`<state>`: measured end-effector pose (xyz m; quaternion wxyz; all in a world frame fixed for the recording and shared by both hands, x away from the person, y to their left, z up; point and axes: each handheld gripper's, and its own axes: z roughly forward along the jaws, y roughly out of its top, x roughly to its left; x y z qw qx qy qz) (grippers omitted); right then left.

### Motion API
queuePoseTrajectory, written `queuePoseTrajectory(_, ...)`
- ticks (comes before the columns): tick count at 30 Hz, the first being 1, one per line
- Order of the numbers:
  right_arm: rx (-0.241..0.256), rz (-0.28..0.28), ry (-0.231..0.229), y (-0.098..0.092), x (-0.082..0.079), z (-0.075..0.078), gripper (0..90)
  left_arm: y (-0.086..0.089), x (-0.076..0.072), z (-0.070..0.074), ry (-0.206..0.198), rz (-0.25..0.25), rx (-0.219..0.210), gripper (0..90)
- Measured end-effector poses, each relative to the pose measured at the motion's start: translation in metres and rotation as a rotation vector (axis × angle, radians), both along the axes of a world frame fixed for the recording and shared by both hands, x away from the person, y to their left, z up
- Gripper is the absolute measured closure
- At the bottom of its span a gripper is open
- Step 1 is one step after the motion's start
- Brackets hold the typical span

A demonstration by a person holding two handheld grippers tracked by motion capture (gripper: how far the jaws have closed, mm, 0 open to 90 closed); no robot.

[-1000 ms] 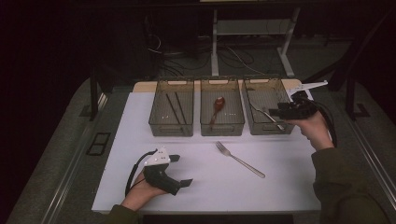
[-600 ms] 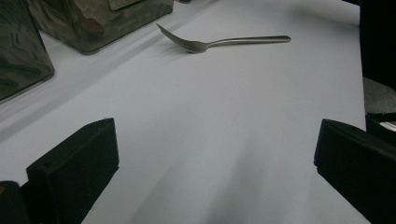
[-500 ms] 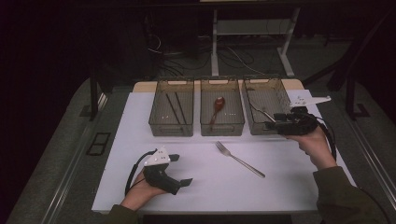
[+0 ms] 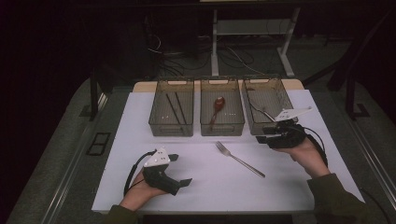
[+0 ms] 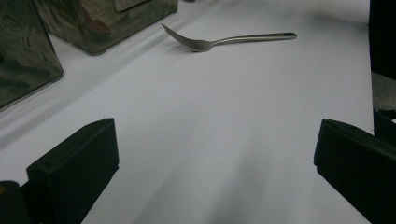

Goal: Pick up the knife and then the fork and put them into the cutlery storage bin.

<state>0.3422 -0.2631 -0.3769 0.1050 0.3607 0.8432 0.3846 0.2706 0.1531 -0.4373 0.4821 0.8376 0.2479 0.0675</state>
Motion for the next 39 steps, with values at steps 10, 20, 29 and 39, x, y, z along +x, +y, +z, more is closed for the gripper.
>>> queuePoseTrajectory(10, -0.13, 0.074, 0.108, 0.033, 0.001, -0.009, 59.2, 0.0, 0.0, 0.0, -0.001, 0.001, 0.001, 0.0)
queuePoseTrajectory(20, -0.218, 0.158, 0.181, 0.065, 0.002, -0.02, 68.0, -0.001, 0.0, 0.0, 0.002, 0.003, -0.002, 0.0)
queuePoseTrajectory(29, -0.296, 0.216, 0.22, 0.084, 0.005, -0.032, 75.6, -0.001, 0.0, -0.001, 0.003, -0.001, 0.002, 0.0)
queuePoseTrajectory(39, -0.395, 0.255, 0.287, 0.094, 0.007, -0.044, 78.3, -0.002, 0.0, -0.001, 0.002, -0.001, 0.0, 0.0)
